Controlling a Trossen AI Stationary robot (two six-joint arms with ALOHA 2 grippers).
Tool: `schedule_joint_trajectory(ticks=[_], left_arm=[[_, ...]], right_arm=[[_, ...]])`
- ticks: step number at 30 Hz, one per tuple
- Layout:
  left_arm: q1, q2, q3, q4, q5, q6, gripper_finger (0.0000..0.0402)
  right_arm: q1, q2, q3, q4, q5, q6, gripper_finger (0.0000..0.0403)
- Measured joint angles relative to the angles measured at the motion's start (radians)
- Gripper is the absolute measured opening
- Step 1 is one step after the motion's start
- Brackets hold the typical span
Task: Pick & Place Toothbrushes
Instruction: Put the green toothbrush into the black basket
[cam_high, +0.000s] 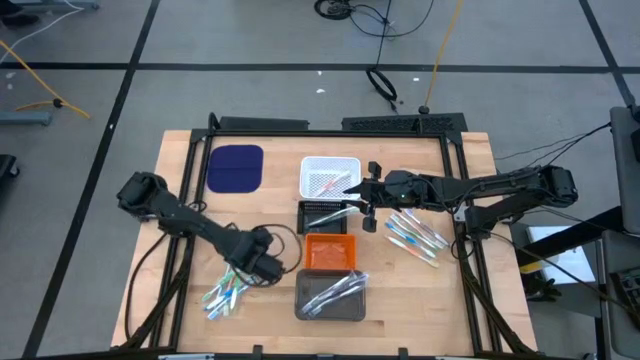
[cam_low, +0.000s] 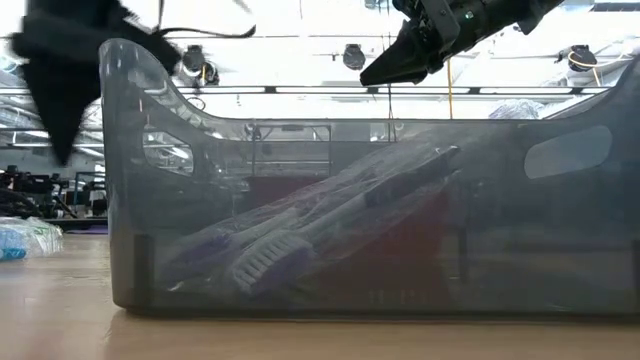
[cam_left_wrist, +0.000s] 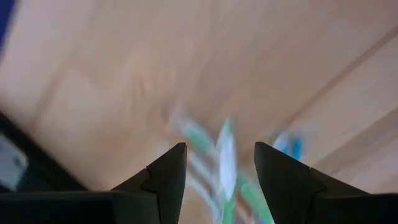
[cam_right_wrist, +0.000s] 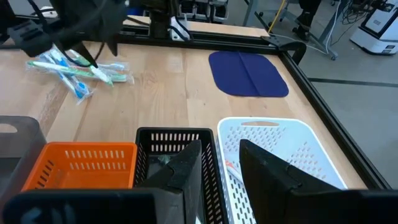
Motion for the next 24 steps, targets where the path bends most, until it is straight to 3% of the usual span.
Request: schedule_joint_trajectory(ticks=[8,15,24], left_arm=[[-0.07,0.0,-0.138,0.102,0.18,-0.118,0.0191],[-0.096,0.0,-0.189,0.267,0.204,-0.104,0.0191],[-0.085,0.0,-0.227,0.246,0.248,-0.083,0.0191]], right_arm=[[0.0,0.0,0.0,0.0,0.0,0.0,0.01],[0.0,0.0,0.0,0.0,0.0,0.0,0.01],[0.0,0.0,0.0,0.0,0.0,0.0,0.01]])
